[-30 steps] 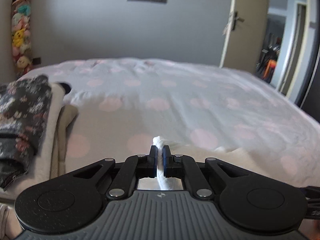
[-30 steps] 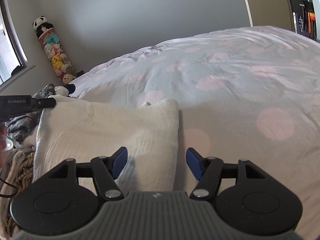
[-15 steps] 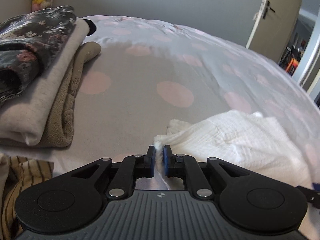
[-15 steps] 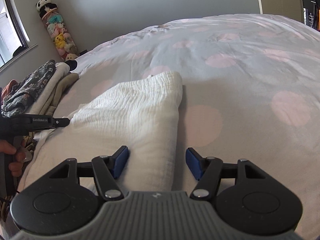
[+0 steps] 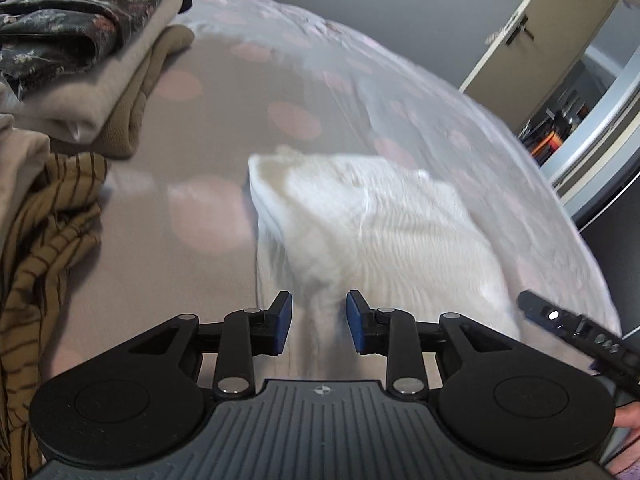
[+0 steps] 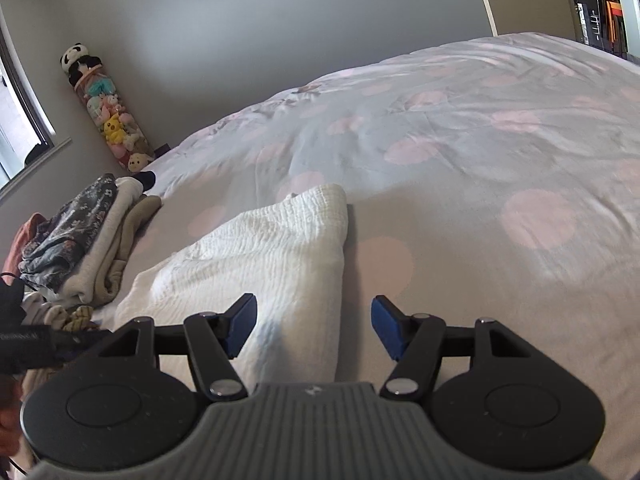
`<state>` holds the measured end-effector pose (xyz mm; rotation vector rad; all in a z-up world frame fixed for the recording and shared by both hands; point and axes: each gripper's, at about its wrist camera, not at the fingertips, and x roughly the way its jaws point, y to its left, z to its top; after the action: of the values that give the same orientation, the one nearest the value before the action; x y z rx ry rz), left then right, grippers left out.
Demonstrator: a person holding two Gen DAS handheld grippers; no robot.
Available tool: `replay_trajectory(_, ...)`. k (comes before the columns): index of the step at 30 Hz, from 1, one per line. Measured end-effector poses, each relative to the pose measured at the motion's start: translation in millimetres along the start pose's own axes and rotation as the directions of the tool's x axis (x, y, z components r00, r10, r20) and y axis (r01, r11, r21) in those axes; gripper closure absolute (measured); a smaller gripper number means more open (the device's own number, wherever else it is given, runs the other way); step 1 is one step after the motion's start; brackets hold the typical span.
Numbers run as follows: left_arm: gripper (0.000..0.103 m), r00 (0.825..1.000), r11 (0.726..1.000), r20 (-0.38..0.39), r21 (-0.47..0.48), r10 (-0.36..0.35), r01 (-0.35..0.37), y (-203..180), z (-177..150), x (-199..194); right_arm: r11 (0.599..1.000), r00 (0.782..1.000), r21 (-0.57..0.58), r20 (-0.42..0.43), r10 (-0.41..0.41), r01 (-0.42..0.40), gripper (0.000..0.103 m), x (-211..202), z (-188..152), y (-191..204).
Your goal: Fold clothes
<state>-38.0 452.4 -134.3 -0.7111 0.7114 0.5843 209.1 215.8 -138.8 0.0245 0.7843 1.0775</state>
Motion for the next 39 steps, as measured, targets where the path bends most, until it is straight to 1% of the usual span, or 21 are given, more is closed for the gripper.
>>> replay_trajectory(1,0.091,1.000,1.000,-0.024,0.006,0.017,-0.017,-1.3,-1.8,4.0,1.000,1.000,-0.014,-0.001,0.003,-0.003,0.036,-3.2,-2.4,2.7)
replay_trajectory(2,0.097,0.998,0.999,-0.049,0.013,0.034,-0.034,-2.5,-3.5,8.0,1.000,1.000,-0.028,-0.002,0.005,-0.005,0.036,-6.4,-4.8,5.4)
replay_trajectory(4,0.097,0.995,0.998,-0.077,0.013,0.070,-0.069,-2.7,-8.0,12.5,0.997,1.000,-0.071,-0.010,0.001,-0.002,0.038,-9.9,-11.5,12.5)
replay_trajectory(6,0.099,0.989,0.994,-0.103,0.009,0.110,-0.110,-1.8,-12.8,15.0,0.992,1.000,-0.124,-0.019,-0.004,0.002,0.062,-11.5,-18.6,20.3)
replay_trajectory(8,0.103,0.979,0.986,-0.124,0.029,0.164,-0.161,-3.0,-19.2,15.4,0.984,0.999,-0.179,-0.032,-0.015,0.009,0.066,-9.3,-26.2,27.1)
replay_trajectory(10,0.103,0.972,0.979,-0.128,0.073,0.197,-0.189,-4.9,-23.5,18.7,0.973,0.998,-0.230,-0.047,-0.035,0.023,0.066,-3.5,-34.0,31.5)
replay_trajectory(13,0.103,0.980,0.985,-0.103,0.032,0.172,-0.170,-1.4,-22.7,9.5,0.960,0.997,-0.277,-0.060,-0.055,0.036,0.065,1.9,-41.1,34.4)
replay_trajectory(17,0.102,0.989,0.987,-0.053,-0.065,0.141,-0.144,4.3,-27.5,-18.6,0.980,0.998,-0.195,-0.040,-0.039,0.031,0.065,-20.4,-34.8,26.2)
replay_trajectory(20,0.101,0.996,0.989,-0.059,-0.122,0.074,-0.081,4.3,-36.3,-32.3,0.986,0.999,-0.165,-0.030,-0.021,0.015,0.065,-39.8,-38.9,28.6)
replay_trajectory(21,0.099,0.996,0.989,-0.065,-0.135,0.057,-0.065,2.7,-38.8,-36.0,0.986,1.000,-0.165,-0.027,-0.012,0.007,0.065,-45.3,-41.2,30.6)
replay_trajectory(23,0.087,0.995,0.988,-0.078,-0.138,0.064,-0.075,-2.9,-45.3,-40.5,0.984,1.000,-0.179,-0.019,0.007,-0.010,0.065,-57.5,-47.6,37.9)
replay_trajectory(24,0.078,0.993,0.986,-0.088,-0.143,0.072,-0.084,-4.1,-49.3,-42.1,0.982,1.000,-0.189,-0.023,0.009,-0.013,0.065,-62.2,-51.5,41.2)
replay_trajectory(25,0.073,0.992,0.984,-0.097,-0.151,0.079,-0.093,-4.5,-52.9,-43.2,0.980,0.999,-0.197,-0.034,0.003,-0.009,0.065,-65.6,-55.6,43.7)
replay_trajectory(27,0.070,0.991,0.978,-0.107,-0.183,0.081,-0.100,-2.4,-58.2,-45.4,0.981,0.997,-0.194,-0.068,-0.039,0.025,0.064,-67.6,-62.7,44.2)
replay_trajectory(28,0.063,0.990,0.974,-0.112,-0.202,0.083,-0.104,0.2,-59.5,-45.9,0.982,0.994,-0.183,-0.089,-0.061,0.044,0.064,-67.3,-65.4,42.6)
replay_trajectory(30,0.056,0.987,0.965,-0.134,-0.233,0.090,-0.120,4.9,-61.3,-44.5,0.987,0.986,-0.146,-0.142,-0.091,0.070,0.055,-64.2,-69.0,36.6)
replay_trajectory(31,0.056,0.984,0.961,-0.152,-0.246,0.094,-0.130,6.9,-61.8,-42.6,0.990,0.980,-0.118,-0.176,-0.096,0.076,0.055,-61.1,-69.6,31.9)
replay_trajectory(33,0.056,0.986,0.957,-0.138,-0.262,0.089,-0.123,7.9,-65.3,-46.4,0.993,0.967,-0.071,-0.231,-0.106,0.091,0.055,-54.1,-71.9,22.6)
replay_trajectory(36,0.056,0.997,0.948,-0.016,-0.310,0.078,-0.080,10.5,-70.2,-68.7,0.993,0.942,-0.025,-0.313,-0.118,0.116,0.056,-43.5,-77.8,12.2)
replay_trajectory(37,0.056,0.998,0.943,0.013,-0.328,0.064,-0.057,12.8,-71.8,-73.6,0.992,0.940,-0.032,-0.318,-0.124,0.120,0.056,-42.7,-78.9,13.0)
replay_trajectory(39,0.056,0.998,0.937,0.004,-0.344,0.060,-0.055,15.5,-72.5,-74.1,0.991,0.936,-0.052,-0.323,-0.137,0.127,0.056,-41.7,-80.6,15.5)
